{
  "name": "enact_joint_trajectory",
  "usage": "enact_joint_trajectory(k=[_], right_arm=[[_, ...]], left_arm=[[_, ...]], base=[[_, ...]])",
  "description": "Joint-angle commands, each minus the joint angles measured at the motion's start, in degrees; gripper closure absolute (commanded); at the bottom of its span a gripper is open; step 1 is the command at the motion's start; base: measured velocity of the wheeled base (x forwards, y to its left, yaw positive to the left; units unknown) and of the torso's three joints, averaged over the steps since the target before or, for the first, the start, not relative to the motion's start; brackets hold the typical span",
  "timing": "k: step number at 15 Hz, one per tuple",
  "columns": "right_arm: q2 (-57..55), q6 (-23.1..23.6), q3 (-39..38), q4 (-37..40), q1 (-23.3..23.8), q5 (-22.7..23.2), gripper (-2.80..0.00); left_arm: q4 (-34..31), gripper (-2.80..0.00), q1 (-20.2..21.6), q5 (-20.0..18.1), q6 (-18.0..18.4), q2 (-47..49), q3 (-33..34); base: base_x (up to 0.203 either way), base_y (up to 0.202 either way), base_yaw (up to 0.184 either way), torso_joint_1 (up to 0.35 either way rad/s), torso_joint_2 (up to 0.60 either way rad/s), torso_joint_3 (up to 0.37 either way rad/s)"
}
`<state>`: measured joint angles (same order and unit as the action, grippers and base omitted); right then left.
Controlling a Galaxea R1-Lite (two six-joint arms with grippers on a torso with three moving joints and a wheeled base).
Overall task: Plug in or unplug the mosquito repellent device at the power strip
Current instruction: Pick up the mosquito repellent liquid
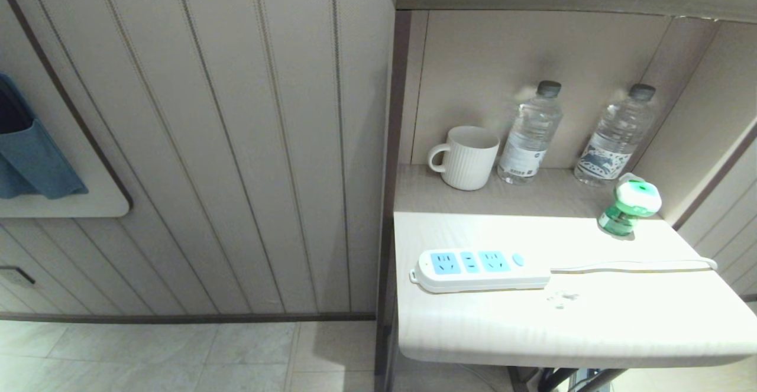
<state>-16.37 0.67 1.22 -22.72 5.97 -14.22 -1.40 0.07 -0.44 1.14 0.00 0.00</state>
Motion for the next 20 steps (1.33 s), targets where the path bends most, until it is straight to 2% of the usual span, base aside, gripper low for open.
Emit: enact_joint_trajectory(k=[1, 4, 8, 11, 13, 15, 18, 20], right_arm=[[0.4, 0.7, -1.0, 9.0, 0.0, 17.2, 0.00], [0.2, 3.5, -1.1, 13.8, -0.1, 25.5, 0.00], [-2.8, 3.9, -1.1, 14.2, -5.9, 25.7, 0.00], [1.9, 4.0, -0.9, 15.5, -6.2, 23.4, 0.00], [10.8, 5.1, -0.8, 19.6, -6.0, 18.3, 0.00], [16.2, 5.9, -1.1, 22.3, -5.9, 15.9, 0.00], [16.1, 1.5, -1.2, 24.0, -5.9, 14.8, 0.00], [16.0, 0.5, -1.2, 24.0, -6.0, 14.2, 0.00]], left_arm=[[0.0, 0.00, 0.0, 0.0, 0.0, 0.1, 0.0], [0.0, 0.00, 0.0, 0.0, 0.0, 0.1, 0.0], [0.0, 0.00, 0.0, 0.0, 0.0, 0.1, 0.0], [0.0, 0.00, 0.0, 0.0, 0.0, 0.1, 0.0], [0.0, 0.00, 0.0, 0.0, 0.0, 0.1, 0.0], [0.0, 0.00, 0.0, 0.0, 0.0, 0.1, 0.0], [0.0, 0.00, 0.0, 0.0, 0.0, 0.1, 0.0], [0.0, 0.00, 0.0, 0.0, 0.0, 0.1, 0.0]], base=[[0.000, 0.000, 0.000, 0.000, 0.00, 0.000], [0.000, 0.000, 0.000, 0.000, 0.00, 0.000], [0.000, 0.000, 0.000, 0.000, 0.00, 0.000], [0.000, 0.000, 0.000, 0.000, 0.00, 0.000], [0.000, 0.000, 0.000, 0.000, 0.00, 0.000], [0.000, 0.000, 0.000, 0.000, 0.00, 0.000], [0.000, 0.000, 0.000, 0.000, 0.00, 0.000], [0.000, 0.000, 0.000, 0.000, 0.00, 0.000]])
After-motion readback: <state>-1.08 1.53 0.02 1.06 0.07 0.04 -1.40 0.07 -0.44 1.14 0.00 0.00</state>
